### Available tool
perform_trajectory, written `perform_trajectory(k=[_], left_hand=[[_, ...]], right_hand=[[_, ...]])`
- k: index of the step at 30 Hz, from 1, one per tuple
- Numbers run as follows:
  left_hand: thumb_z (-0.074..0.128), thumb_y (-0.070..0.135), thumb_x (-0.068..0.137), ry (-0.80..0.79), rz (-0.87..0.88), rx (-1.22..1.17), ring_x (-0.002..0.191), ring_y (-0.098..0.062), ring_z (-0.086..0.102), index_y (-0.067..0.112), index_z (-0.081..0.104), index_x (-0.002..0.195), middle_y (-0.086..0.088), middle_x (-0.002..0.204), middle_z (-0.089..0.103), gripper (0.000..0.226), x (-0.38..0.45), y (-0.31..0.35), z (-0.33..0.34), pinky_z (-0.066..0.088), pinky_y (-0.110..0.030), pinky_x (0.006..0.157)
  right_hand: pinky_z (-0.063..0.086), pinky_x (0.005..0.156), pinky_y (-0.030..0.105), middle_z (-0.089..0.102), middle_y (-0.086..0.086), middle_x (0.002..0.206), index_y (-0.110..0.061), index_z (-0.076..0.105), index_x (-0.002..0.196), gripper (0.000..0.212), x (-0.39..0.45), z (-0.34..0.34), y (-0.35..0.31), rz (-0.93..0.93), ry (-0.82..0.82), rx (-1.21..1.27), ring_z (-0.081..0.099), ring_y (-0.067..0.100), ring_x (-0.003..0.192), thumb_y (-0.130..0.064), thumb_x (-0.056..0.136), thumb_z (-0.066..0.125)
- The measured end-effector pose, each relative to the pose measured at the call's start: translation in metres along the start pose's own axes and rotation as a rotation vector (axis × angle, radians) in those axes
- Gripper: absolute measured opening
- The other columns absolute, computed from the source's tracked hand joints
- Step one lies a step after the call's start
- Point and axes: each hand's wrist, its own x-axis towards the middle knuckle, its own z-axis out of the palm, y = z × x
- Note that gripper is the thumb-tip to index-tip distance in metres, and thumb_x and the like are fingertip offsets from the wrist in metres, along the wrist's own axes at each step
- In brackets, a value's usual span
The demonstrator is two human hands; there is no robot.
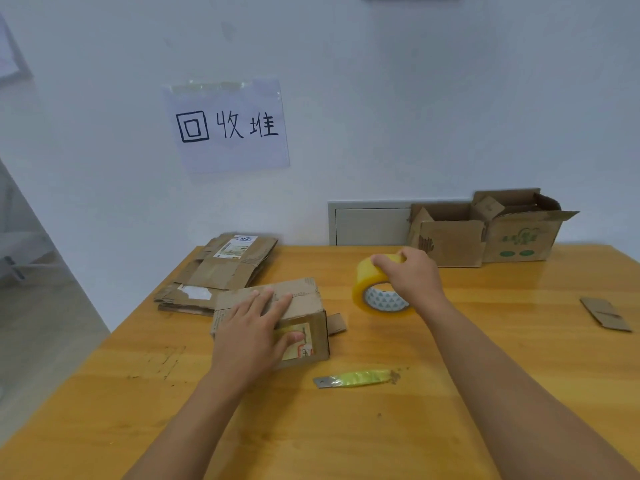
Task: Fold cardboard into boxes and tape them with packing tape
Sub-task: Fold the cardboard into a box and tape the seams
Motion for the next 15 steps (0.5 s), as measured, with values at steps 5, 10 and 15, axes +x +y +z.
perform_trajectory(k=[5, 10, 15], left_hand=[[0.029, 0.078, 0.083, -0.002, 0.016, 0.015, 0.124, -0.027, 0.059, 0.033, 0.056, 0.138, -0.002, 0.136, 0.061, 0.076, -0.002, -0.008, -0.004, 0.052, -0.044, 0.095], [0.031, 0.076, 0.084, 0.012, -0.015, 0.032, 0.119, -0.030, 0.060, 0.030, 0.059, 0.136, -0.005, 0.132, 0.063, 0.075, -0.014, -0.018, -0.007, 0.054, -0.046, 0.090], [0.024, 0.080, 0.085, 0.017, -0.005, 0.044, 0.121, -0.030, 0.059, 0.033, 0.059, 0.136, -0.003, 0.134, 0.063, 0.077, -0.021, -0.026, -0.010, 0.051, -0.051, 0.092]], right_hand=[[0.031, 0.059, 0.036, 0.040, 0.000, 0.070, -0.015, 0.042, 0.069, 0.044, 0.001, 0.002, 0.000, -0.009, 0.028, 0.096, 0.040, 0.018, 0.066, -0.049, 0.086, 0.065], [0.032, 0.060, 0.038, 0.039, 0.003, 0.068, -0.014, 0.043, 0.068, 0.045, 0.004, 0.008, -0.003, -0.004, 0.034, 0.152, 0.039, 0.019, 0.064, -0.049, 0.084, 0.066], [0.031, 0.060, 0.039, 0.039, 0.005, 0.071, -0.013, 0.046, 0.072, 0.045, 0.006, 0.020, -0.011, -0.021, 0.029, 0.179, 0.040, 0.020, 0.065, -0.051, 0.082, 0.067]])
